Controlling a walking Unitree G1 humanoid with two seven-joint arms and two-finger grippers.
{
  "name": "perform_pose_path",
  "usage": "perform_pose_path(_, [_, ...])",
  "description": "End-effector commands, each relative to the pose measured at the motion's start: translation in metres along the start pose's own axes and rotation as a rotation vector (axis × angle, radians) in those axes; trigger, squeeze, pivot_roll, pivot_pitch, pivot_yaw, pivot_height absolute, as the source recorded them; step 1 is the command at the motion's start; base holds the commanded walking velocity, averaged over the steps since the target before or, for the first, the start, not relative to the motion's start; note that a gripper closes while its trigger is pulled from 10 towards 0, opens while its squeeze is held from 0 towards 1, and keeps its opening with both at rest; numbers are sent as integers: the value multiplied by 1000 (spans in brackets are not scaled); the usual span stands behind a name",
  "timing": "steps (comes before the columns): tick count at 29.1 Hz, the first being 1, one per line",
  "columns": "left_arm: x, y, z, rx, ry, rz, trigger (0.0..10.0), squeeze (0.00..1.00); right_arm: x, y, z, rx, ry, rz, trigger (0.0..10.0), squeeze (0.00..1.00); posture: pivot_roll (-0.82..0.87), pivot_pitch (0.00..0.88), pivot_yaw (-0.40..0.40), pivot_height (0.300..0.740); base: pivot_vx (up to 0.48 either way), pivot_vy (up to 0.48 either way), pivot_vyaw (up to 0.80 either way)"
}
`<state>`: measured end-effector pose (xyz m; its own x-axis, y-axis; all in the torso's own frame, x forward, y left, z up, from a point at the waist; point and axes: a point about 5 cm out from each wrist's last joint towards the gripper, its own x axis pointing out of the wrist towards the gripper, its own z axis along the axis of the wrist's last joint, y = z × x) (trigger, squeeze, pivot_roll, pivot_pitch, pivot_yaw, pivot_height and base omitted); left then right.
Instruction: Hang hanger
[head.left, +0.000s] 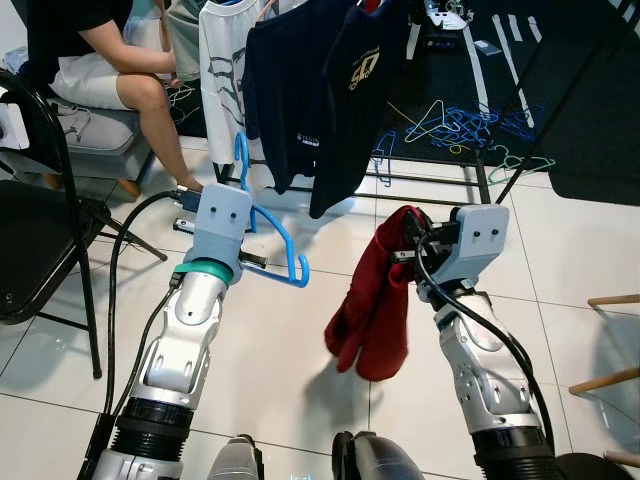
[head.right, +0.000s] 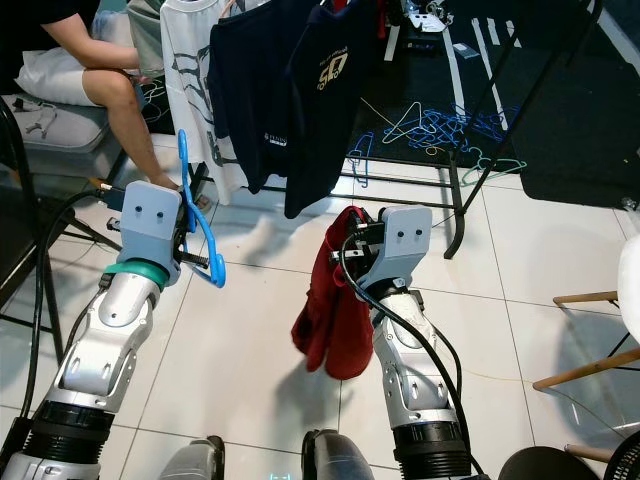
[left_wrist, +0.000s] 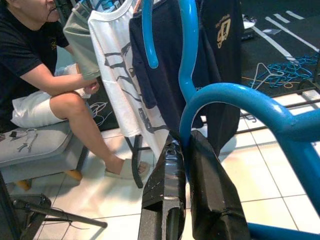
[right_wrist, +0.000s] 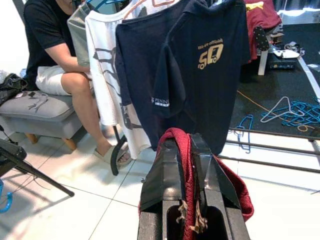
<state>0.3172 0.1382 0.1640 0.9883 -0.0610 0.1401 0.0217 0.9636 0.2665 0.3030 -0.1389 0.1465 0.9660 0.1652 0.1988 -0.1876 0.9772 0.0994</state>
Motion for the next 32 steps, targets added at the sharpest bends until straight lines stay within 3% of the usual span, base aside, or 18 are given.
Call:
perform_pose_path(1, [-1,-2,-5,-15,30,-12,10000,0,-1,0,2,-11,-16,4,10000,0,-115,87,24,740,0,0,0])
perform_pose_path(6, [-1,-13,-1,2,31,-134,10000,0,0,1,4,-14,-22,6,10000,0,-115,87,24,740,0,0,0])
perform_pose_path(8, [-2,-17,3,35,-15,-191,10000,0,0,-3,7,-31,-33,-2,10000,0,-119,89,24,740,0,0,0])
perform_pose_path(9, [0,-16,3,-10,8,-200,10000,0,0,-9,12,-23,-45,-35,10000,0,-121,90,27,740,0,0,0])
perform_pose_path(16, [6,-14,4,-97,20,-169,10000,0,-1,-20,19,-40,-69,-94,10000,0,-132,93,25,740,36,0,-571])
perform_pose_path(29, [14,-15,14,-105,-29,-167,10000,0,3,-27,24,-71,-79,-126,10000,0,-137,93,19,740,435,0,-800])
perform_pose_path(32, [14,-16,14,-108,-29,-168,10000,0,3,-28,23,-77,-75,-126,10000,0,-137,93,18,740,458,0,0])
